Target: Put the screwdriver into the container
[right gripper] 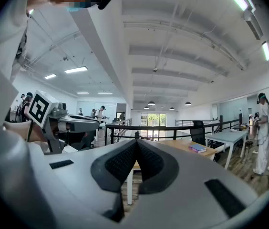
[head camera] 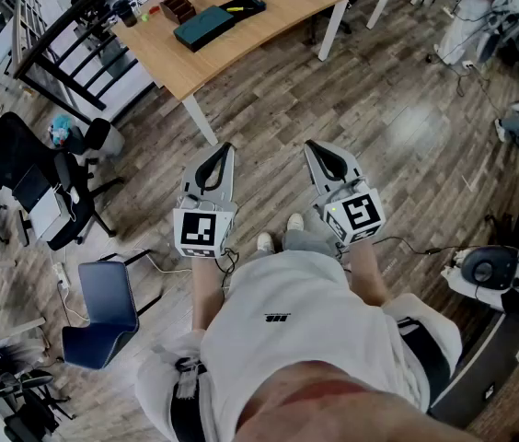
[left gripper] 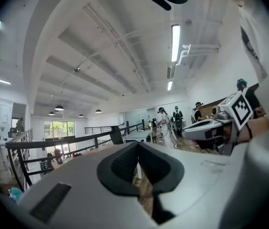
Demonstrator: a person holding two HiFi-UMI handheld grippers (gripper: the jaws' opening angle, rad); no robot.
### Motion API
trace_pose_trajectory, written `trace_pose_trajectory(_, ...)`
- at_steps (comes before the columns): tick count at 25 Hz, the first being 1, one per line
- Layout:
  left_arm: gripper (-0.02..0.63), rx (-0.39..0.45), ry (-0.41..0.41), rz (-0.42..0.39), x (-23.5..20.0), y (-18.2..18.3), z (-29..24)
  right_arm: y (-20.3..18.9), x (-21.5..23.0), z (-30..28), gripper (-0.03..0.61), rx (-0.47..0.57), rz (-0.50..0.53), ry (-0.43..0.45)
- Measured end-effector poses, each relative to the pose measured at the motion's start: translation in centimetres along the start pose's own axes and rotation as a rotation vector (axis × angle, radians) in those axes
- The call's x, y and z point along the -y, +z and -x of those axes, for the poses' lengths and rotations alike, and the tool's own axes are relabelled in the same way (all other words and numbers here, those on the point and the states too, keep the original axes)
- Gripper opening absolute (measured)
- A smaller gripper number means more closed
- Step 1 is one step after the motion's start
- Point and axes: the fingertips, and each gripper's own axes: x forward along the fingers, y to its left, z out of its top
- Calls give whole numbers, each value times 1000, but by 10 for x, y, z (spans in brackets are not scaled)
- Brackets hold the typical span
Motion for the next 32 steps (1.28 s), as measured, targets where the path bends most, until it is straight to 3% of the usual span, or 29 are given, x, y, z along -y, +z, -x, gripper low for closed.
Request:
trace_pose_trajectory(21,8,-1,-36,41,-33,-33,-26,-21,2,-49,-5,-15,-26,-48)
trace_pose_trajectory(32,8,-16,-17,61,-72,-40,-105,-25,60,-122,-5,-13,-40,-19)
